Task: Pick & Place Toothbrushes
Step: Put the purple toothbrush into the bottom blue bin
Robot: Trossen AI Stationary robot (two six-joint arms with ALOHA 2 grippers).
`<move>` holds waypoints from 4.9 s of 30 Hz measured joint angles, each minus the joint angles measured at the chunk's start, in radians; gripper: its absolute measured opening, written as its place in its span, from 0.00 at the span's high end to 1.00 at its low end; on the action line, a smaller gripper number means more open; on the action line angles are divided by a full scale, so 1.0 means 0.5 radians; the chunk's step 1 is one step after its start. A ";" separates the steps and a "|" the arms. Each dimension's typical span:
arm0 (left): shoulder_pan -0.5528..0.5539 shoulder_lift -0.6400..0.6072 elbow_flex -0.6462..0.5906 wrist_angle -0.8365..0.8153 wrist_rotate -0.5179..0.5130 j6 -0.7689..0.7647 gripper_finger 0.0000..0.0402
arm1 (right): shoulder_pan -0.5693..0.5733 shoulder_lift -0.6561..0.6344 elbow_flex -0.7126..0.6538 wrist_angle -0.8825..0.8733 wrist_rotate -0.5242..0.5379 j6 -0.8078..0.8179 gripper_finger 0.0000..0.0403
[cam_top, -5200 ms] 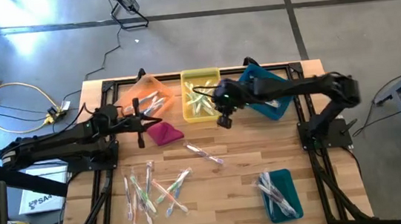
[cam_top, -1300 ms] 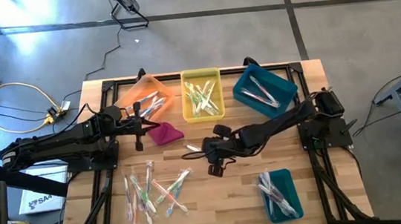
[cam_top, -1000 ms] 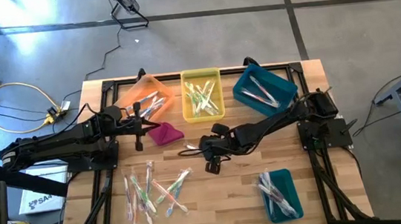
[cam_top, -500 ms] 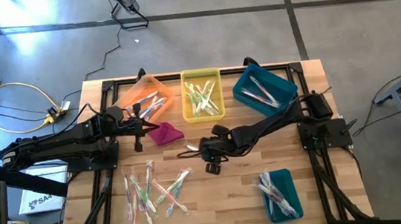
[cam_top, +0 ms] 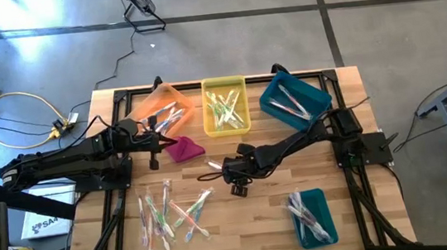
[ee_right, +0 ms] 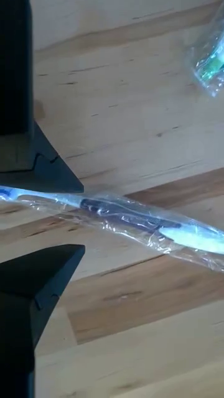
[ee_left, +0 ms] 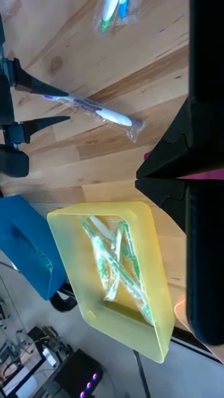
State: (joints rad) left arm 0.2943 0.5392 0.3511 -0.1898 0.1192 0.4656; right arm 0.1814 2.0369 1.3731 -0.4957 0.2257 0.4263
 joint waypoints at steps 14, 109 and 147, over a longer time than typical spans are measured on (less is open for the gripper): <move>-0.001 0.004 0.000 0.000 -0.005 0.001 1.00 | 0.000 0.000 0.000 0.013 -0.093 0.030 0.66; 0.013 0.153 0.002 0.652 -0.002 -0.309 0.91 | -0.340 -0.906 -0.003 -0.345 0.067 -0.635 0.99; 0.459 0.801 -0.002 1.380 0.647 -0.459 0.69 | -0.481 -0.910 0.000 0.080 0.055 -1.147 0.99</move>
State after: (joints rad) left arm 0.5236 0.9400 0.3500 0.5002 0.4425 0.2361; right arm -0.0591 1.5818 1.3731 -0.4556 0.2533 -0.1474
